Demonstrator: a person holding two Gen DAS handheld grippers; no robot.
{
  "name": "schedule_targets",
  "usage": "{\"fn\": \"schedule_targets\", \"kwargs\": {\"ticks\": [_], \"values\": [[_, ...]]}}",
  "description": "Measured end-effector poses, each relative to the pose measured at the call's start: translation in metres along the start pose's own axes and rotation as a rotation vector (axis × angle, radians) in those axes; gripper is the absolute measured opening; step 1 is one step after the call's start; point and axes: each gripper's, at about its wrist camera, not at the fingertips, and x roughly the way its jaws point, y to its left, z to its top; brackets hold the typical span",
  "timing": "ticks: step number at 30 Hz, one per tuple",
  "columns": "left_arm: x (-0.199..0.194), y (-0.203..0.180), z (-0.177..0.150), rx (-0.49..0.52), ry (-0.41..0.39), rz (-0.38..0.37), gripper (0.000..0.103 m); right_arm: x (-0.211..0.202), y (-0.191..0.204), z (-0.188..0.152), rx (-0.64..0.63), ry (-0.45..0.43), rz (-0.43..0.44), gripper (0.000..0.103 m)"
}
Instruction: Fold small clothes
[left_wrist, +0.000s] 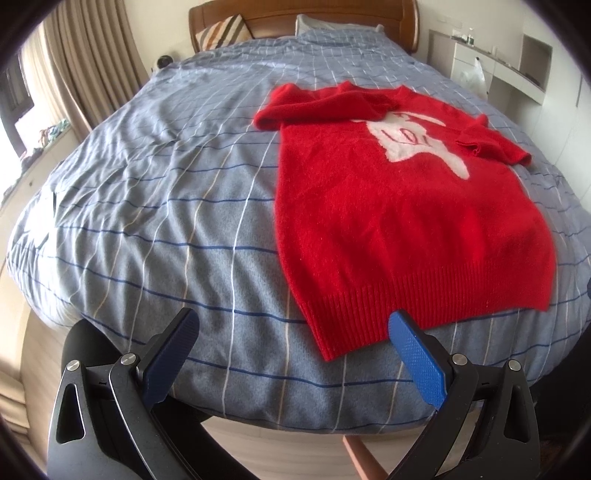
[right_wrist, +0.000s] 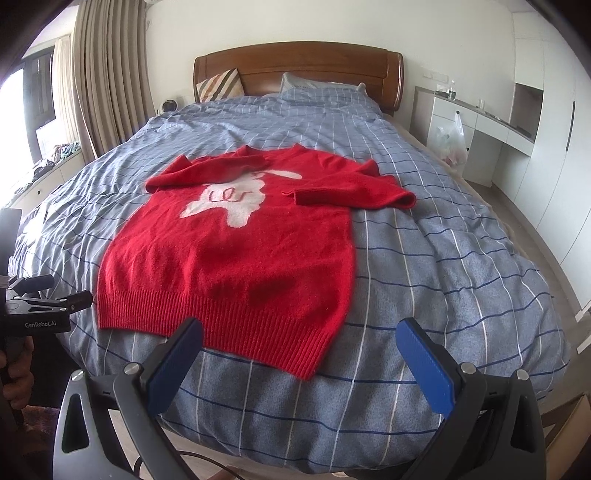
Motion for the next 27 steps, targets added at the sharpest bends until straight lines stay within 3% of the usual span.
{"fn": "schedule_targets", "kwargs": {"ticks": [27], "values": [[-0.0064, -0.0071, 0.0026, 0.012, -0.016, -0.006, 0.102, 0.0039, 0.0088, -0.0017, -0.016, 0.012, 0.005, 0.103]]}}
